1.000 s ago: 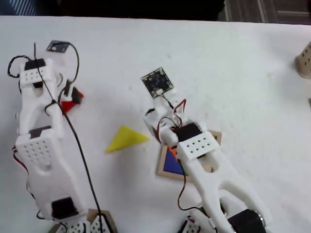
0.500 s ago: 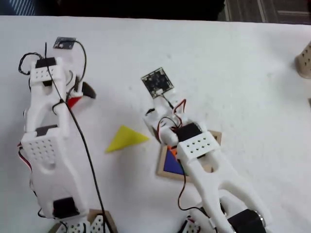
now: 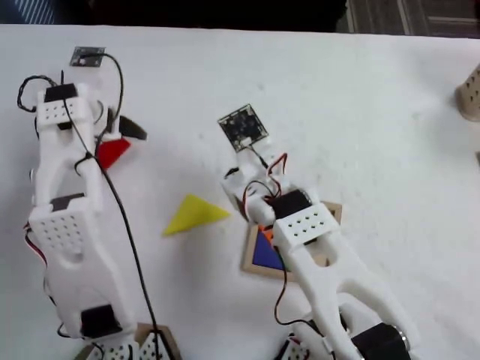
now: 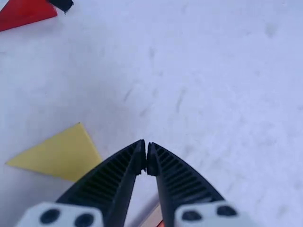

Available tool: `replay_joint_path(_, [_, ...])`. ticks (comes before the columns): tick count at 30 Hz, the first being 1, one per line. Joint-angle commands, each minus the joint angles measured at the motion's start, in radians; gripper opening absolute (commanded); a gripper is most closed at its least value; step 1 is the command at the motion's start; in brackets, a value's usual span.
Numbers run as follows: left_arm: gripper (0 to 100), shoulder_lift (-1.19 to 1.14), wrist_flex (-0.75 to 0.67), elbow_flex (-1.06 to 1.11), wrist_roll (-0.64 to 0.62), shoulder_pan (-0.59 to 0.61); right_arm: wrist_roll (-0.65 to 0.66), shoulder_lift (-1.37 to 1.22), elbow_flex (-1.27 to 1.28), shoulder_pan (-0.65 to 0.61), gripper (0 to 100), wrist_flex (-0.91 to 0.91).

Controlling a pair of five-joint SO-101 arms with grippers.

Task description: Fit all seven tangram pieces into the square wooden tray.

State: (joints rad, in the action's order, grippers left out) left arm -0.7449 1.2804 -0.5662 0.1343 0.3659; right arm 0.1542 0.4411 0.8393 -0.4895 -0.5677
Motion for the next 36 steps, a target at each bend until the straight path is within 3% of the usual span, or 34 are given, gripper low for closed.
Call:
replay_joint_path(1, [40,0.016,0.055,-0.087,0.018,0.018,0.009,0.001,-0.009,-0.010,2.1,0.021])
replay_joint_path(10, [40,-0.024,0.072,-0.110,0.015,0.021,0.009,0.001,-0.009,-0.010,2.1,0.021])
replay_joint_path(27, [40,-0.423,0.181,-0.583,-0.026,0.042,0.009,0.001,-0.008,-0.010,2.1,0.021])
replay_joint_path(32, [30,-0.496,0.215,-0.666,-0.014,0.041,0.009,0.001,-0.008,-0.010,2.1,0.021])
replay_joint_path(36, [24,-0.522,0.292,-0.740,0.087,0.036,0.009,0.001,-0.008,-0.010,2.1,0.021])
